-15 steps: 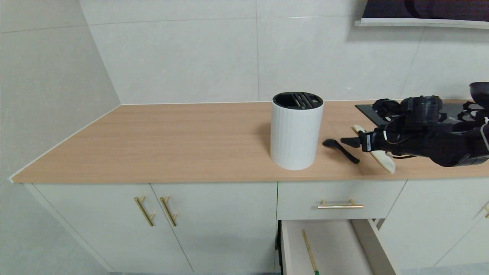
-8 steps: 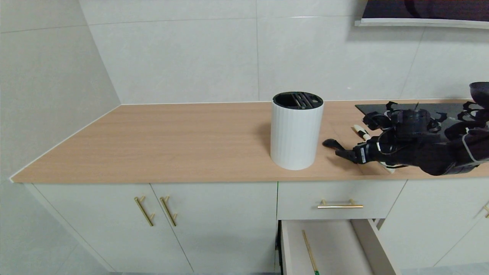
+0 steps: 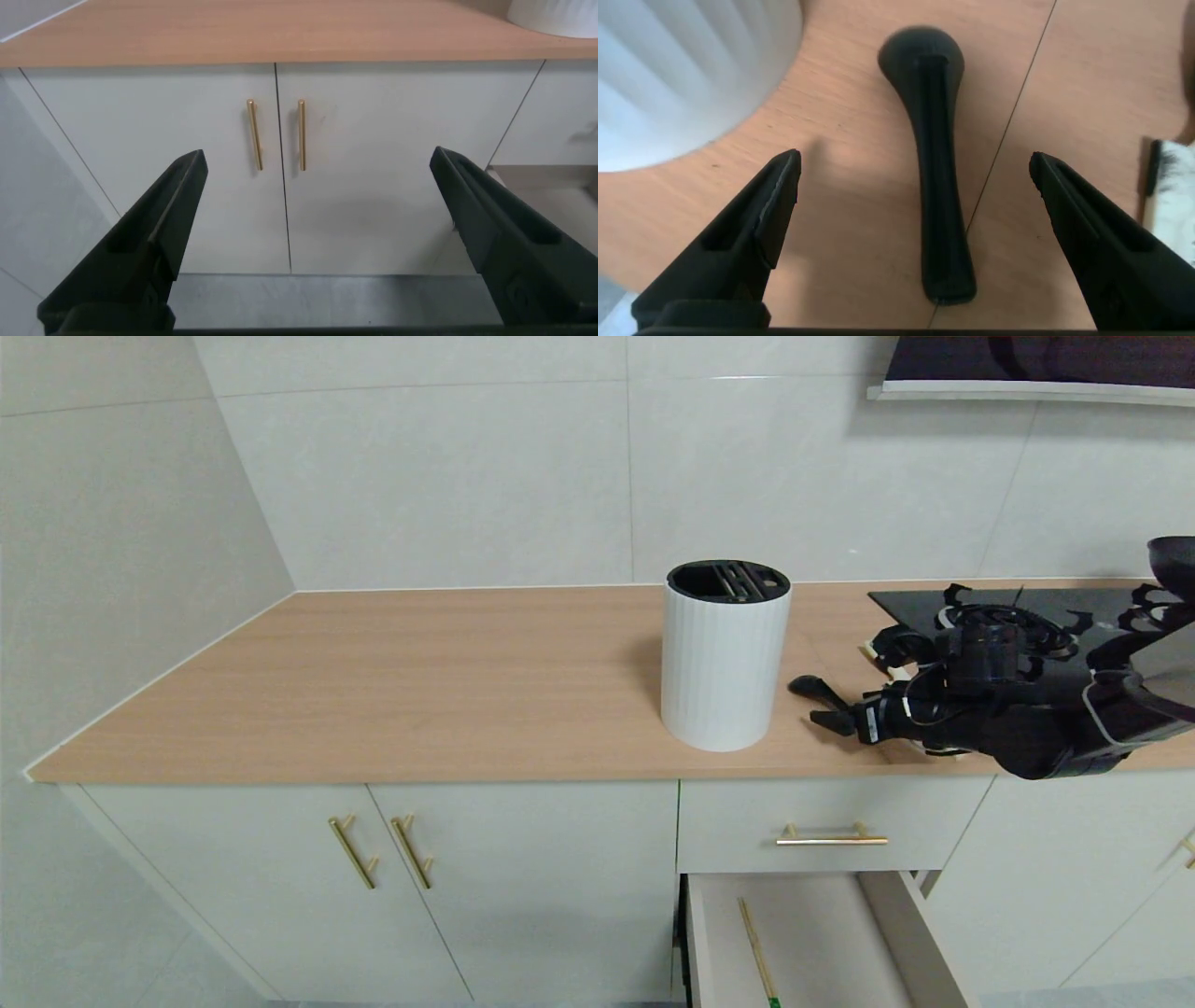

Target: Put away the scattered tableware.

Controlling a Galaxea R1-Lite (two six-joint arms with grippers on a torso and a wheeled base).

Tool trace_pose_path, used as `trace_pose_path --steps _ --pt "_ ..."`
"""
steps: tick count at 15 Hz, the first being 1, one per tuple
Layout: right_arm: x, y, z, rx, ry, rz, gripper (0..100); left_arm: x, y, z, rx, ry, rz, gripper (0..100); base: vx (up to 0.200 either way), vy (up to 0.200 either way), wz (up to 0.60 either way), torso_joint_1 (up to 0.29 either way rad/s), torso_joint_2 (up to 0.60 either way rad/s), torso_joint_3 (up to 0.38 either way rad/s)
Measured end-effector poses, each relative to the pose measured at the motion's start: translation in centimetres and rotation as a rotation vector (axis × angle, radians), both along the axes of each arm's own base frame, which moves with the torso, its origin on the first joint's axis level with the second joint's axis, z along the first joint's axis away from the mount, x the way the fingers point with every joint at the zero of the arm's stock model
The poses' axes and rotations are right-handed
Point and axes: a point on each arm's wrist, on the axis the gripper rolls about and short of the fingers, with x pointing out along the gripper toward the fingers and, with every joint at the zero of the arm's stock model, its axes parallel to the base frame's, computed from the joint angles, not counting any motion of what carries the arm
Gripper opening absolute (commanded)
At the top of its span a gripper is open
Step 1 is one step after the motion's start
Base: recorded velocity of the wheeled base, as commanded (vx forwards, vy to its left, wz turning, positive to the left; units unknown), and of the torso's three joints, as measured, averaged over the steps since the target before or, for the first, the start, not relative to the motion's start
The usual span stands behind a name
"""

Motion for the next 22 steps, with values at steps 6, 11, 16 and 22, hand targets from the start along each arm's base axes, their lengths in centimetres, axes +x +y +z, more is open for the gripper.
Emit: trace_pose_path --steps 6,11,16,22 --pt "0.3 -0.1 -0.7 -0.002 0.012 -0.004 100 0.0 0.0 0.0 0.0 0.0 0.0 100 0.0 0.0 0.0 0.0 0.0 0.0" --pt "0.4 -0.3 -0.9 -0.002 0.016 -0.009 0 0.0 0.0 0.0 0.0 0.0 0.0 100 0.0 0.0 0.0 0.0 0.0 0.0" --pt "0.4 -0.3 -0.9 -0.003 0.021 -0.011 0 0.0 0.0 0.0 0.0 0.0 0.0 100 0.0 0.0 0.0 0.0 0.0 0.0" --pt "-1.4 0.7 1.8 0.042 0.116 -0.101 0 0.0 0.0 0.0 0.0 0.0 0.0 100 0.0 0.0 0.0 0.0 0.0 0.0"
